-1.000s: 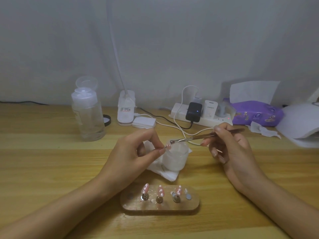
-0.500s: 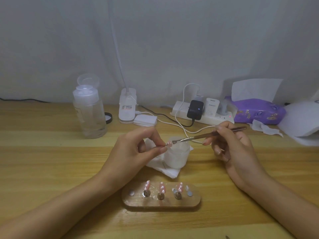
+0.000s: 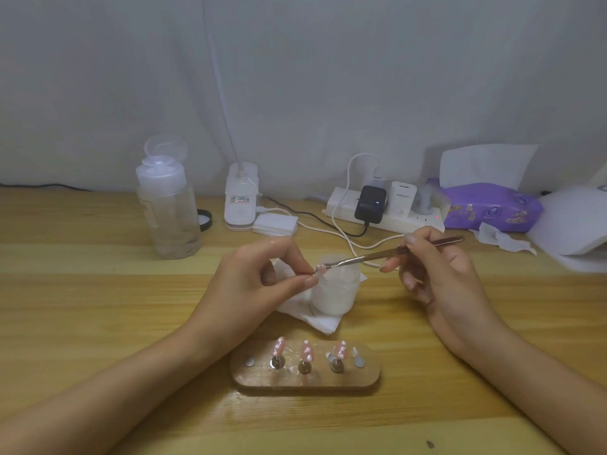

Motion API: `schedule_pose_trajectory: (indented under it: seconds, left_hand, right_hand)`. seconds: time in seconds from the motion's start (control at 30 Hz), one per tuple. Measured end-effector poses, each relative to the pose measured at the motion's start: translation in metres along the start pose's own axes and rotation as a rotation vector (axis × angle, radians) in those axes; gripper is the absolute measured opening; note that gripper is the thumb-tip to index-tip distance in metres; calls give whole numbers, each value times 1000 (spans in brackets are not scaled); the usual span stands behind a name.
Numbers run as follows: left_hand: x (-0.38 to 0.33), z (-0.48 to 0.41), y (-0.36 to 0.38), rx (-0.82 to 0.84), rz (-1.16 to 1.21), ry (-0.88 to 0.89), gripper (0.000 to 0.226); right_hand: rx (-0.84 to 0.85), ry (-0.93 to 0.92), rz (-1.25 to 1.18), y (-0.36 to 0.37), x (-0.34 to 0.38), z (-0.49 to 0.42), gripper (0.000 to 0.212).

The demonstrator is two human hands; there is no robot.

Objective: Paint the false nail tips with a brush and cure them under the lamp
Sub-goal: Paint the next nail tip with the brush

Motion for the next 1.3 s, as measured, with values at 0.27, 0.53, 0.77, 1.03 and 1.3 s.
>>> schedule_pose_trajectory:
  seconds: [0.27,0.53,0.77,1.03,1.3]
  left_hand:
    - [-2,1,1,15,55,-8,12]
    - [-4,0,1,20,51,-11,11]
    - [-4,1,2,23,64,-16,11]
    - [-2,1,2,33,56,-20,11]
    - [-3,1,1,20,56,-11,18]
  right_hand:
    - [38,-18,-5,2,2,2,25]
    - [52,-17,7,3,2,1,20]
    - [84,-52,-7,6,6,3,19]
    - [105,-61,-21,8,7,4,18]
    - [49,-65,-18,2,6,3,22]
Point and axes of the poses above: each hand's wrist, its own z-axis away from the middle knuckle, its own y-axis out of the palm, x = y × z, the point moved 7 cm from there along -z, towards the middle knuckle, and after that the axes turned 2 degrees about -x, right-handed, at the moved point
